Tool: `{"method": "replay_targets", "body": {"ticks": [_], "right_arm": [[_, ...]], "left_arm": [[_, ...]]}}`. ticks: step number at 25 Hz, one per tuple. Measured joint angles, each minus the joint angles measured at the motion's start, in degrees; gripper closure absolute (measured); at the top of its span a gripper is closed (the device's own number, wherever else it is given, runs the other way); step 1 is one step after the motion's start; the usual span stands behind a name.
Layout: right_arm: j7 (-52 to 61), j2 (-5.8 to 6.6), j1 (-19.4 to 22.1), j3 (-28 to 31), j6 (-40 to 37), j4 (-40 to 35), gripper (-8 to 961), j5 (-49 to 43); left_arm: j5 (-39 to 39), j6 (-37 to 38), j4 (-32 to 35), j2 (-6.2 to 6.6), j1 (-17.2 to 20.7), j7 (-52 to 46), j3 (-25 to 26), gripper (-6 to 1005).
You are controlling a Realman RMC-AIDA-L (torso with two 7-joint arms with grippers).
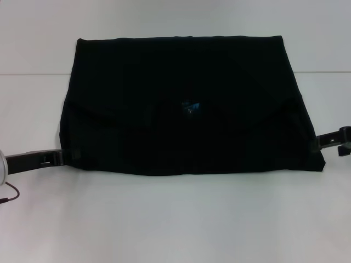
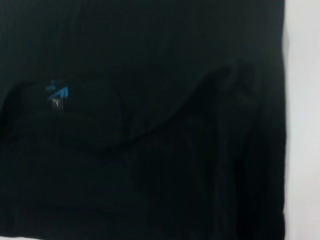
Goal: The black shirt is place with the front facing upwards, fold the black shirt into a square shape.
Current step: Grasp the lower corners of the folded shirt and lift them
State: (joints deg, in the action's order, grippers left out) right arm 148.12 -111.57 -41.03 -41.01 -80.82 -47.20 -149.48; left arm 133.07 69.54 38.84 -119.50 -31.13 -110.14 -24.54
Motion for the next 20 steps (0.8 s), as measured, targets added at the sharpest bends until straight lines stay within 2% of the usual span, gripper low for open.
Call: {"method": "replay_targets", "body": {"ticks": [11,20], "right_arm": [[-1.57,-1.27,-2.14,-2.78,6.26,5.4,153,-0.04],[-1.65,-1.78,-3.11,-4.08,8.9,7.33,164,-0.1]], "left_arm": [[0.0,-0.03,0.0,-0.03,-0.35,0.09,0.02,940],[-0.05,-0.02,0.0,0.05,-0.47,0.16,0.01,939]]}}
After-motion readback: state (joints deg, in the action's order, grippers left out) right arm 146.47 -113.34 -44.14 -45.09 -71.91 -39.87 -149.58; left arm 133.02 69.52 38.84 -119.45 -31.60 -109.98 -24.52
